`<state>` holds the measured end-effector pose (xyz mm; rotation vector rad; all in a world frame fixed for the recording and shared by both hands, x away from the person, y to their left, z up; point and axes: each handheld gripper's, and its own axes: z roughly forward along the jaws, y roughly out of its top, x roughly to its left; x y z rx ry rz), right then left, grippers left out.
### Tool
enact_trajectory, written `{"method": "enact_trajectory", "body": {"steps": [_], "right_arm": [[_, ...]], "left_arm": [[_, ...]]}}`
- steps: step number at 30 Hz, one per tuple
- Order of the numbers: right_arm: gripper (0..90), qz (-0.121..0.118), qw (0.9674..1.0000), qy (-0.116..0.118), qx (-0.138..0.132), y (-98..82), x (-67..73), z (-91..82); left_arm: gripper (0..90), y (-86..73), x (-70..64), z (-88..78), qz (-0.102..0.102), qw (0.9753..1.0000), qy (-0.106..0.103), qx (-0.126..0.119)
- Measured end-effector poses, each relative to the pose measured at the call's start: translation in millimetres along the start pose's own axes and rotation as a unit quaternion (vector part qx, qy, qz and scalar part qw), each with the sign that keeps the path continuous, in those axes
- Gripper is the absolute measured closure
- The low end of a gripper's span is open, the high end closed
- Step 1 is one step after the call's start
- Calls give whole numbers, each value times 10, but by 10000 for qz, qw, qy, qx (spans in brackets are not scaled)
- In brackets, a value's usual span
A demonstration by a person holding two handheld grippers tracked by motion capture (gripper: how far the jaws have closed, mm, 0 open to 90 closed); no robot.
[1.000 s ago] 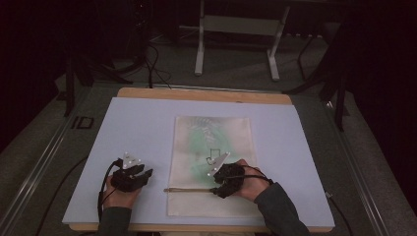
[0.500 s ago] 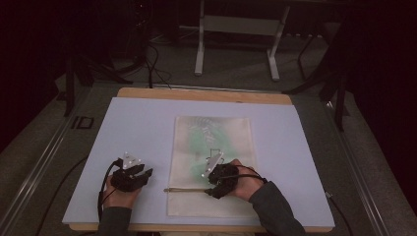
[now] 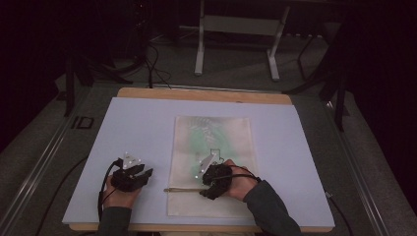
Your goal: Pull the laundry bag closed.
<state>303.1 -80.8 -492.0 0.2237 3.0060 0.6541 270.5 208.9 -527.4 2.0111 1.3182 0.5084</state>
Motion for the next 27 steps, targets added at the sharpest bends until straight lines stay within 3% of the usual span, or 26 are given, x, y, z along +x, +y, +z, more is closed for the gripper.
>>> {"method": "enact_trajectory", "body": {"steps": [16,19,27], "right_arm": [[497,-284,9995,131,108,221,85,161],[562,-320,9992,225,121,256,94,187],[584,-404,9987,309,51,345,122,243]], "left_arm": [[603,-1,4,-5,-3,10000,-5,-9],[604,-1,3,-3,-11,10000,-5,-13],[603,-1,-3,-1,18,10000,10,5]]}}
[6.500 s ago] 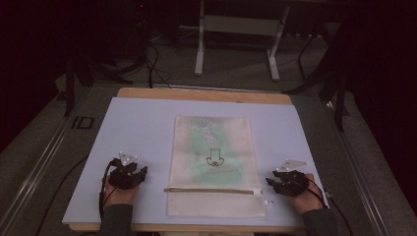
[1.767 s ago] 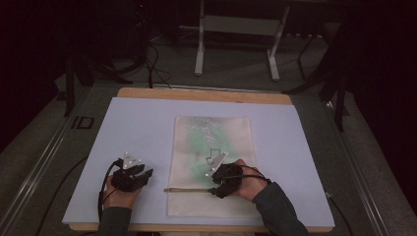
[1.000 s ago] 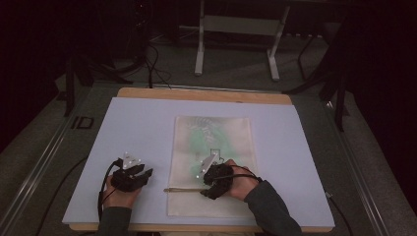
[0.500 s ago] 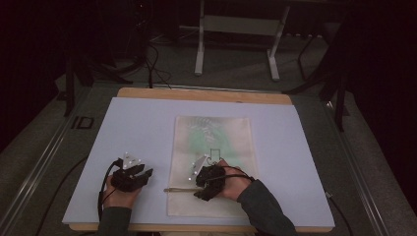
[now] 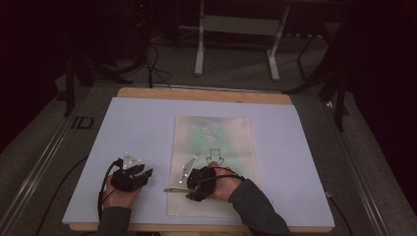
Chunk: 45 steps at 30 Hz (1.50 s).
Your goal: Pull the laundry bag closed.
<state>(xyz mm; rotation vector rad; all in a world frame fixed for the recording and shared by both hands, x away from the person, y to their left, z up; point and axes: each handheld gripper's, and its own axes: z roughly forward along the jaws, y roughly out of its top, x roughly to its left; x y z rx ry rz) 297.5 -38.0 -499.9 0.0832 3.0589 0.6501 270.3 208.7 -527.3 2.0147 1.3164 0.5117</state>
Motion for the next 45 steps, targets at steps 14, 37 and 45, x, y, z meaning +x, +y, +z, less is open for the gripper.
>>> {"method": "enact_trajectory", "body": {"steps": [14,37,45], "right_arm": [[670,56,9998,41,-203,241,-1,112],[708,-136,9998,-155,-72,673,47,356],[803,-7,10000,-63,29,708,6,410]], "left_arm": [[597,-4,-3,-6,40,10000,42,0],[583,-7,29,-27,-18,10000,60,-47],[583,-4,25,-24,4,10000,56,-34]]}}
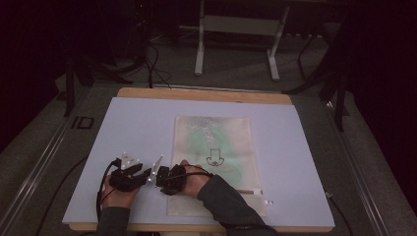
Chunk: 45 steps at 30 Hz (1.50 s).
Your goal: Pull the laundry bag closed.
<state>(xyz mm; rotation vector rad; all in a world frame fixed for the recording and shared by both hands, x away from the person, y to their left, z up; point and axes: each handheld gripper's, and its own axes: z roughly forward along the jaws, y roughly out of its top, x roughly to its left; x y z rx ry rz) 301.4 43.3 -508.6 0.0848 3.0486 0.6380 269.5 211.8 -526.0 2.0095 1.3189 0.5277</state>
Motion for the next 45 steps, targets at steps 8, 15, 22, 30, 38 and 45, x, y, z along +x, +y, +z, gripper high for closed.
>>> {"method": "enact_trajectory", "body": {"steps": [8,15,22,30,38,45], "right_arm": [[806,79,9989,-28,-468,-98,32,-165],[808,181,9984,-112,-526,-318,60,-300],[800,416,9974,107,-575,-487,-16,-209],[809,406,9976,178,-540,-450,-19,-170],[812,310,9980,-6,-552,-473,39,-159],[812,158,9988,-179,-426,-441,90,-157]], "left_arm": [[577,1,1,8,-1,10000,-13,-22],[578,13,-44,4,51,10000,-60,-32],[579,38,-166,2,311,9993,-222,7],[622,56,-250,-18,439,9982,-387,-103],[830,68,-314,-11,628,9956,-693,-38],[887,86,-369,-4,633,9939,-906,-36]]}}
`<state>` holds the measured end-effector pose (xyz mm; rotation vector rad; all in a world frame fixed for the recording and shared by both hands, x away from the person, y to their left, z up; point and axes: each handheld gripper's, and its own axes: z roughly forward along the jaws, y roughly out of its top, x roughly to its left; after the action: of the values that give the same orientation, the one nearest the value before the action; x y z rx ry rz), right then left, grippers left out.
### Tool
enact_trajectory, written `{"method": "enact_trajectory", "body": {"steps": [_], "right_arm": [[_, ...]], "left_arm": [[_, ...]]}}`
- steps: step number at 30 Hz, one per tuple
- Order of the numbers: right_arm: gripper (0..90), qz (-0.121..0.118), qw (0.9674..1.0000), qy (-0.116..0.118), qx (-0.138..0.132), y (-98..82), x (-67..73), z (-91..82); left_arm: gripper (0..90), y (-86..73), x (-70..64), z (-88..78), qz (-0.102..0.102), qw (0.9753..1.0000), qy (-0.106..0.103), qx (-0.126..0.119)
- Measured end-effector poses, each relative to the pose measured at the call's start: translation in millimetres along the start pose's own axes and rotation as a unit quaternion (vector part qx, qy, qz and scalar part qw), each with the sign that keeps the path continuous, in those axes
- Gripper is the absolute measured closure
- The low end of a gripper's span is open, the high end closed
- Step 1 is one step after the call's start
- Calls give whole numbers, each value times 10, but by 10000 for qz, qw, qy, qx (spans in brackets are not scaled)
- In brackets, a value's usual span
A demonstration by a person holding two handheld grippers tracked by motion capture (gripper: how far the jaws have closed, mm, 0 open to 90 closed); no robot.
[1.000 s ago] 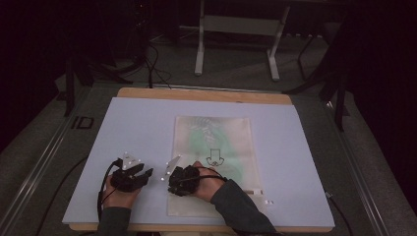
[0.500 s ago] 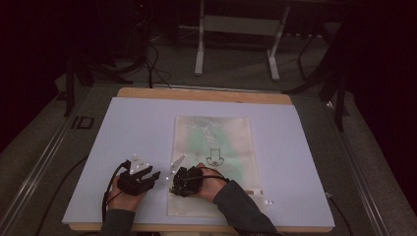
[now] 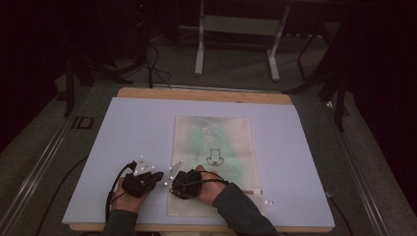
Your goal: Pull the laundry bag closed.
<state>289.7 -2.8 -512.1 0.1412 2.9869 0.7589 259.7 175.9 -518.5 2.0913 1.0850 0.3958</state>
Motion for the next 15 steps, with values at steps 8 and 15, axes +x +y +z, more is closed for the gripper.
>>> {"method": "enact_trajectory", "body": {"steps": [8,15], "right_arm": [[812,13,10000,-26,-74,-21,6,1],[813,-7,9999,-93,-100,-30,29,-1]], "left_arm": [[885,33,-88,73,43,9997,-221,67],[884,48,-176,157,123,9990,-380,203]]}}
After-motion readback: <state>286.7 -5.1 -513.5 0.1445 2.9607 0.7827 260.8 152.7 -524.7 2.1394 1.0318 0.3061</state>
